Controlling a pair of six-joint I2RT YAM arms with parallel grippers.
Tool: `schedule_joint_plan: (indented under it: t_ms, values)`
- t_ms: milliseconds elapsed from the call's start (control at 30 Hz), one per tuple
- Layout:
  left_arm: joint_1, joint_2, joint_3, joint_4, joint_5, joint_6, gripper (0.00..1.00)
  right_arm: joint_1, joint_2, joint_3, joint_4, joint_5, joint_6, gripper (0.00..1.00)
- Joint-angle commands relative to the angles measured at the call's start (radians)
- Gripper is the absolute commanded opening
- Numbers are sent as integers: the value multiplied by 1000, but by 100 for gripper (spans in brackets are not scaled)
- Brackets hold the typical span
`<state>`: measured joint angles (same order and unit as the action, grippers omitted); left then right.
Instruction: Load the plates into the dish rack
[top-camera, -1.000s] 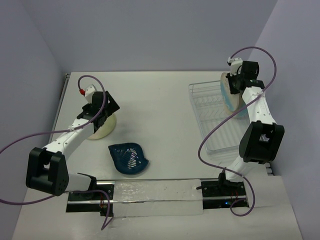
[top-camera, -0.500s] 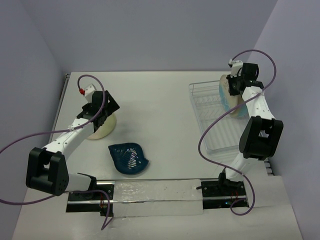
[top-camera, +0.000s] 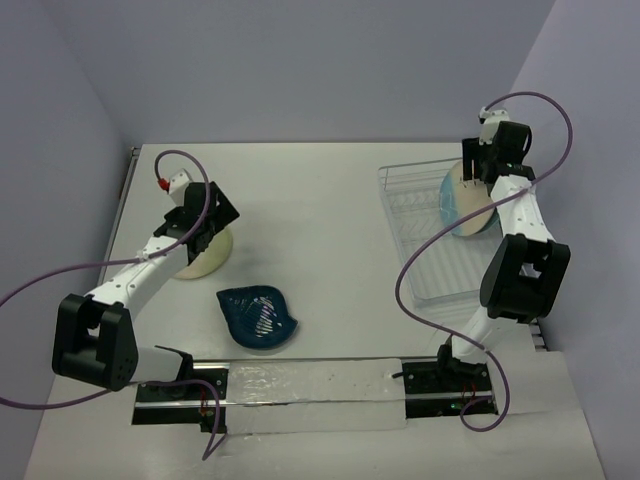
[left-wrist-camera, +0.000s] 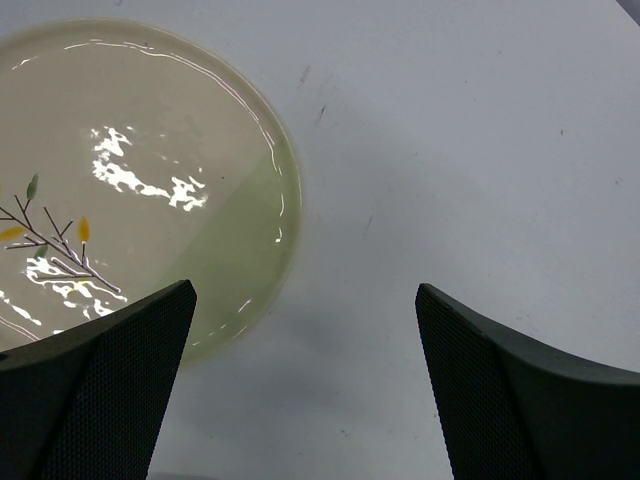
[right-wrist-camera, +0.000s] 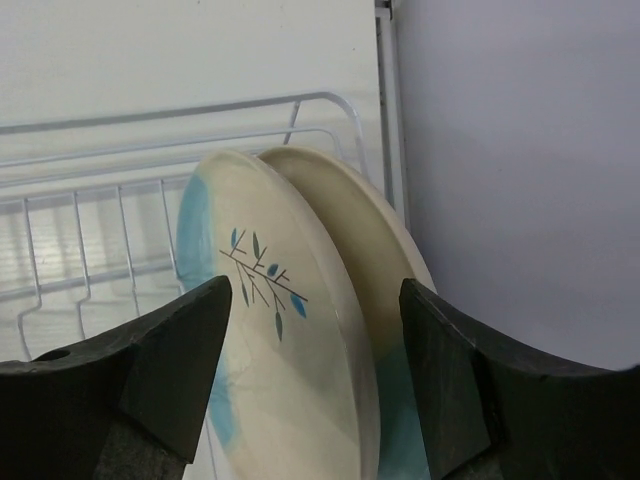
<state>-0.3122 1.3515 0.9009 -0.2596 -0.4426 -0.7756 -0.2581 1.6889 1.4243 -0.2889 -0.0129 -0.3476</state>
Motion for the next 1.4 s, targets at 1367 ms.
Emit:
schedule_joint_plan:
  t_ms: [1367]
  values:
    - [505,-74,-231,34,275,-248,91,706,31,278,105,-219,665,100]
